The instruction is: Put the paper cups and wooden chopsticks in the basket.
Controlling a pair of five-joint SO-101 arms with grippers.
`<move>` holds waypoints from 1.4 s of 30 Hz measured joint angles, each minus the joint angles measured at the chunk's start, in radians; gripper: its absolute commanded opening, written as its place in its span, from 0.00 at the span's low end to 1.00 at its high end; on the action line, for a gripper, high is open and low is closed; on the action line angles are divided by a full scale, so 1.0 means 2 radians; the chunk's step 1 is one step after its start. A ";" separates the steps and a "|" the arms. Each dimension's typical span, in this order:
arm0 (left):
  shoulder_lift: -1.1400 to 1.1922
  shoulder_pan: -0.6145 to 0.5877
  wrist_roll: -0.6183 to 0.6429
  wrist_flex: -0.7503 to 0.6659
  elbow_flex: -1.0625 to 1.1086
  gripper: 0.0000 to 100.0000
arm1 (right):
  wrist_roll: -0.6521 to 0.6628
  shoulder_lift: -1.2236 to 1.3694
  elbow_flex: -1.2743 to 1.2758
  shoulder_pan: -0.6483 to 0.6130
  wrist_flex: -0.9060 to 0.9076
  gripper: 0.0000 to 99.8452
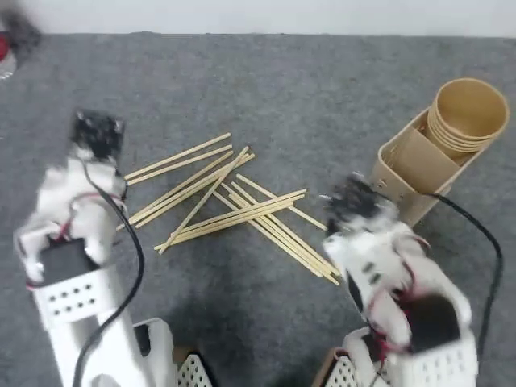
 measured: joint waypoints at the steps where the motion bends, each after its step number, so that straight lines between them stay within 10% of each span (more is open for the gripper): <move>1: -0.012 -0.003 0.000 -0.016 0.033 0.12 | 0.012 0.034 -0.021 -0.020 0.012 0.16; 12: -0.051 -0.127 0.002 -0.224 0.315 0.12 | 0.142 0.396 -0.209 -0.137 0.064 0.16; 27: -0.058 -0.189 0.002 -0.203 0.361 0.12 | 0.318 0.760 -0.326 -0.137 -0.077 0.16; 42: -0.058 -0.189 0.002 -0.201 0.361 0.12 | 0.338 0.926 -0.520 -0.117 -0.011 0.15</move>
